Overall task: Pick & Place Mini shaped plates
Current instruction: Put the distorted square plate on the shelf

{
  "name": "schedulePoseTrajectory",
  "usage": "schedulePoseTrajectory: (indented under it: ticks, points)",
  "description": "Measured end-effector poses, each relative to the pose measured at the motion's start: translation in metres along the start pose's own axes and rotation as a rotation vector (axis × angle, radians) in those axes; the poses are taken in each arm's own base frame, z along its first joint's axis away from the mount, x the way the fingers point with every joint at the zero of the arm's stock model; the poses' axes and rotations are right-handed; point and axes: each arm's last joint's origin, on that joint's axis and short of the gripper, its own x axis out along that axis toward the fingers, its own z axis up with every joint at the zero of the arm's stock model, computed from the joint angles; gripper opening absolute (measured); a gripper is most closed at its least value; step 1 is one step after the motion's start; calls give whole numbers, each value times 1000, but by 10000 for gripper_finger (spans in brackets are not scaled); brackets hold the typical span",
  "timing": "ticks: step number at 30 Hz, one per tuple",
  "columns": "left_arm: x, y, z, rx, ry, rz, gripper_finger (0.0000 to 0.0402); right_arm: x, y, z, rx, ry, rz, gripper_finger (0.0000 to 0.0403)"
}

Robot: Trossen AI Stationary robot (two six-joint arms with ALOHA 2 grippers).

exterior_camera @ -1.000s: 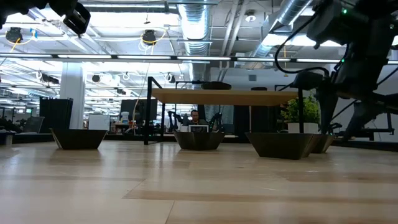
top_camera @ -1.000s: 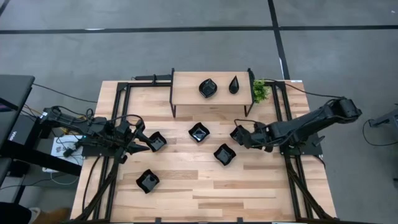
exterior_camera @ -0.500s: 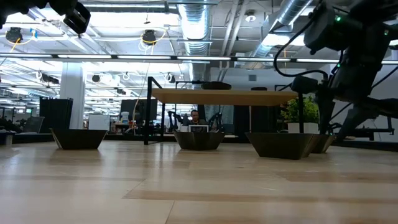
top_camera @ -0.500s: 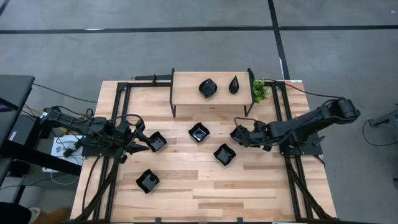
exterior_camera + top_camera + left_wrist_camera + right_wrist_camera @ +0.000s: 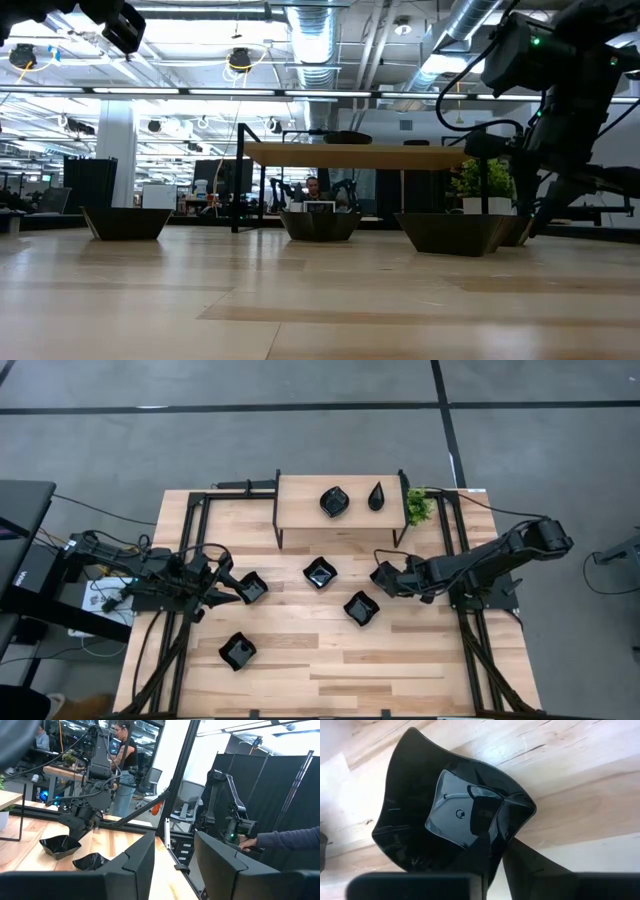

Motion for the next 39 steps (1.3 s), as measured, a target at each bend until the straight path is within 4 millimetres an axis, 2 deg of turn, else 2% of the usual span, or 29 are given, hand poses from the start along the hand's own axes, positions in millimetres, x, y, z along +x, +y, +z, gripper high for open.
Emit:
schedulePoseTrajectory:
  ticks: [6,16,29,33,39]
  points:
    - [0,0,0,0,-2,0,140,0,0,0,-8,-3,1,4]
    - [0,0,0,0,-1,0,140,-5,1,0,-15,11,26,3]
    - [0,0,0,0,-2,-1,140,-47,-1,15,-84,87,222,1]
    - [0,0,0,0,-2,-1,140,-64,5,12,-226,193,393,1]
    - [0,0,0,0,-3,0,140,-98,32,-1,-473,201,888,0]
